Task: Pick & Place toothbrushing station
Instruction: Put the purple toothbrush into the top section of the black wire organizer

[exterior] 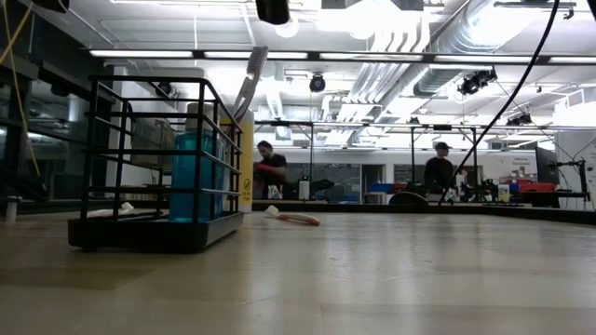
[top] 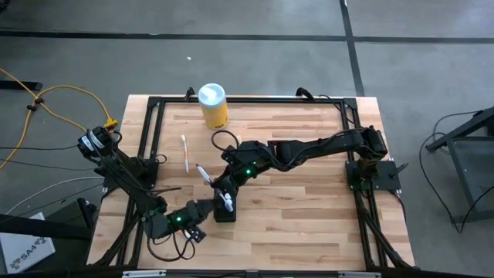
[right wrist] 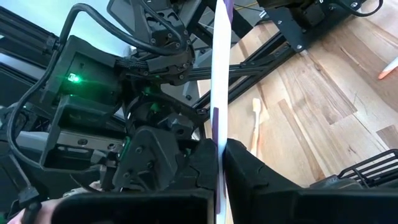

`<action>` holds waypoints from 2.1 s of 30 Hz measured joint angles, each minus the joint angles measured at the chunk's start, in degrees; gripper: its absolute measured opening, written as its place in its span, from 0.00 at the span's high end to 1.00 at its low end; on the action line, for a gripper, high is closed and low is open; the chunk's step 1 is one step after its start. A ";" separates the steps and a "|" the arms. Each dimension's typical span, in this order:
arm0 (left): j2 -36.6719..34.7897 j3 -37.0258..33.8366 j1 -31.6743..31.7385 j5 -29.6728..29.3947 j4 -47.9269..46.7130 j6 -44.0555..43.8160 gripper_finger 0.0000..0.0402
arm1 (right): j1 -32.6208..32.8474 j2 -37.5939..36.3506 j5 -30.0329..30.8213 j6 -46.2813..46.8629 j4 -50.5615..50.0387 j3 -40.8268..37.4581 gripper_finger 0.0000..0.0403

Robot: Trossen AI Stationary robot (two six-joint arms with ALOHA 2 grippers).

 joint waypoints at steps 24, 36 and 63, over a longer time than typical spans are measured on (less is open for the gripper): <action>-0.01 0.02 2.85 3.10 -0.02 -0.68 0.83 | 0.04 0.00 -0.51 0.90 1.10 -0.02 0.99; -0.01 0.02 2.36 3.16 -0.13 -1.07 0.89 | 0.02 0.00 -0.49 0.94 1.10 -0.02 0.99; -0.02 0.04 3.56 4.62 2.62 -0.92 0.99 | 0.00 0.01 -1.21 1.05 1.52 -0.07 0.92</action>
